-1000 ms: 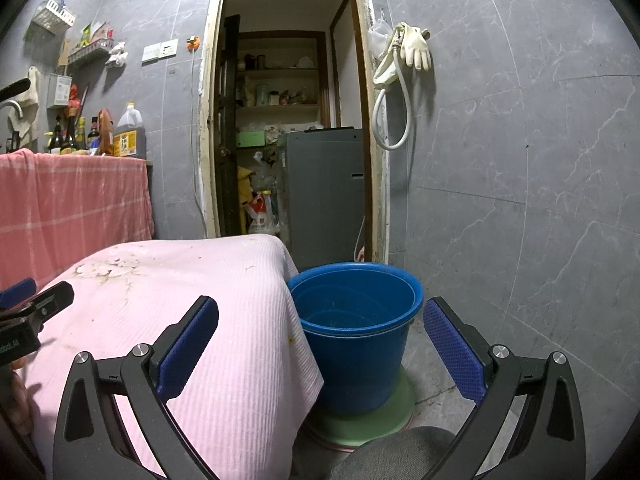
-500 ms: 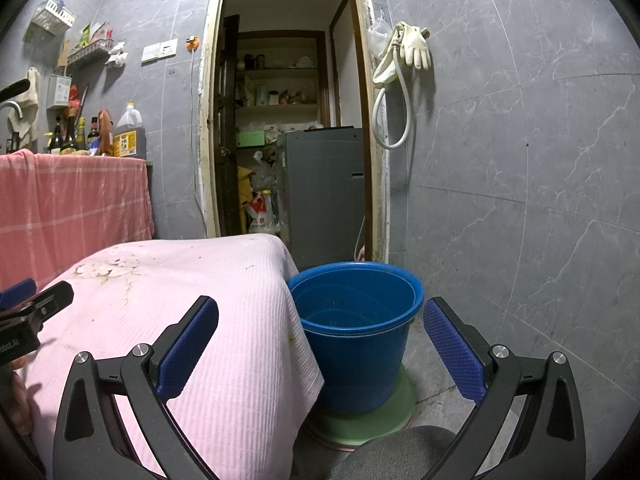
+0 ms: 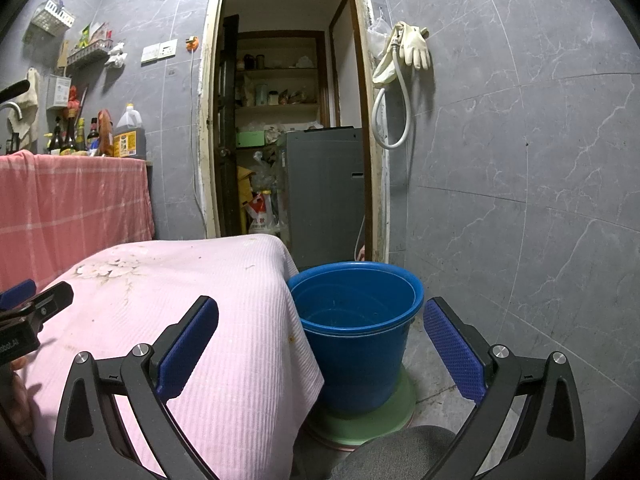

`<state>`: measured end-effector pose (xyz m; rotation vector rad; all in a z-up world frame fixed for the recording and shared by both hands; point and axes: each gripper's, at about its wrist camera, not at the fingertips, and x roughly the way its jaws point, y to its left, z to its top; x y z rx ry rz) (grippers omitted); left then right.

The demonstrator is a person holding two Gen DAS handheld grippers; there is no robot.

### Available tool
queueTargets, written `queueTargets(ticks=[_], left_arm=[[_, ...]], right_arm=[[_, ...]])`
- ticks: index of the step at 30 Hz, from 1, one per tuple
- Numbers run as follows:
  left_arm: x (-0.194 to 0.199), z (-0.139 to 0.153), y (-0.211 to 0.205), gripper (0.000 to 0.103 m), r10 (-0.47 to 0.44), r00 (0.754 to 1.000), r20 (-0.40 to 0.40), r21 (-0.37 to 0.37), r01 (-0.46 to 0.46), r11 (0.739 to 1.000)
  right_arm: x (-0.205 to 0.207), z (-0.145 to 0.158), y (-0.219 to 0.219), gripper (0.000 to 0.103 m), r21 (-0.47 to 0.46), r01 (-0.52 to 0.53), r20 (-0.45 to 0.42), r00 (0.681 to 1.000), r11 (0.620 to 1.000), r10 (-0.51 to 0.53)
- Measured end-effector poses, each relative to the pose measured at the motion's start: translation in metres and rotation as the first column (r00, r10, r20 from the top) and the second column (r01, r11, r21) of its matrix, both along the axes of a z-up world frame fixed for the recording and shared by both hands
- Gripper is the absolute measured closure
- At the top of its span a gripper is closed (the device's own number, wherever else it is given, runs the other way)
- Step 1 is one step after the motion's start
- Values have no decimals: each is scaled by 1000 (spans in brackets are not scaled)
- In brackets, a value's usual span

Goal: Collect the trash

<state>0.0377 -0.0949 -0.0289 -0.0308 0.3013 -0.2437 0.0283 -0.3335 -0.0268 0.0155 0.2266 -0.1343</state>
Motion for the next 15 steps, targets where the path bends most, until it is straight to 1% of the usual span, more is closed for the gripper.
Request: queueTargets(ticks=[15], left_arm=[[0,0,-1,2,11,1000,-4,-3,-11,1000]], right_arm=[[0,0,0,0,0,0,0,1000,1000,0]])
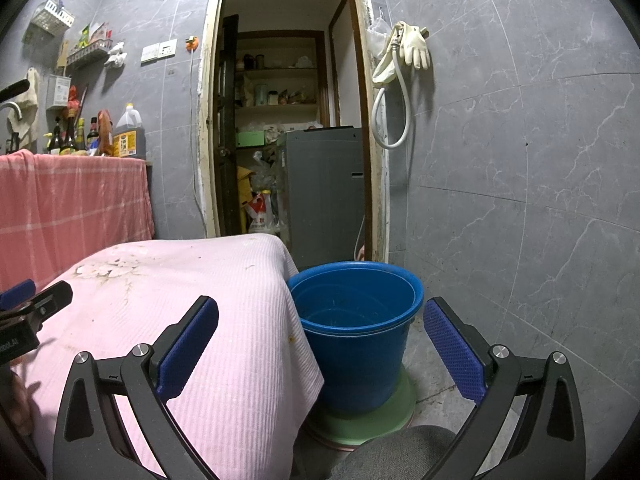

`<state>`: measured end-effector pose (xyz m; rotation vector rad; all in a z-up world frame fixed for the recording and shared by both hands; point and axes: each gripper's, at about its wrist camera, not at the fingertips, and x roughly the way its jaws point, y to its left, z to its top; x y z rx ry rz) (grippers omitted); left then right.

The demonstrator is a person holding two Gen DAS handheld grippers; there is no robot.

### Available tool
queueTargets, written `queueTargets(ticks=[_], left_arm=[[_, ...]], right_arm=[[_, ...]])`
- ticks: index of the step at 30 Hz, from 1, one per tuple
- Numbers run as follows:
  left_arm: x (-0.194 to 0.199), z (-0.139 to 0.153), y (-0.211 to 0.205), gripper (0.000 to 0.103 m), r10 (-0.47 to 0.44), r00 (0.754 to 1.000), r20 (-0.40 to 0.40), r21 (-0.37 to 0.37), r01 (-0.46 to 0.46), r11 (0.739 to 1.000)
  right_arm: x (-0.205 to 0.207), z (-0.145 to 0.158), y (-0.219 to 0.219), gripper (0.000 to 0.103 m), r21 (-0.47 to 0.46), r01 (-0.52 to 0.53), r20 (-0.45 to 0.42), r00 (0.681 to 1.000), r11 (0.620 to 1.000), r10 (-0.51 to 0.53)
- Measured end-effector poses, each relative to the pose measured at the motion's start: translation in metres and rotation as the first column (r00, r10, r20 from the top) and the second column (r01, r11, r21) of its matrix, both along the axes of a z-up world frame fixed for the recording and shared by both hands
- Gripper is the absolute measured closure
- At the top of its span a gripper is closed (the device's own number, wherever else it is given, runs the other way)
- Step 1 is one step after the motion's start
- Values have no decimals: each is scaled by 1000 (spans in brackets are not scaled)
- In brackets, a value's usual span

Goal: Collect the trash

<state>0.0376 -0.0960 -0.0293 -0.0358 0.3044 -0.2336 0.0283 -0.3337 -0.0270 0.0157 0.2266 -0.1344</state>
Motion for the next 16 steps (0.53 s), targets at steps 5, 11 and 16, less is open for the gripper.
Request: queueTargets(ticks=[5,11,16], left_arm=[[-1,0,-4,2,26,1000,-7,7,-26,1000],[-1,0,-9,2,43,999,-10,7,-43,999],[-1,0,-16,2,45,999,-10,11,-44,999]], right_arm=[[0,0,0,0,0,0,0,1000,1000,0],[0,0,0,0,0,0,-1,1000,1000,0],[0,0,0,0,1,0,-1,1000,1000,0]])
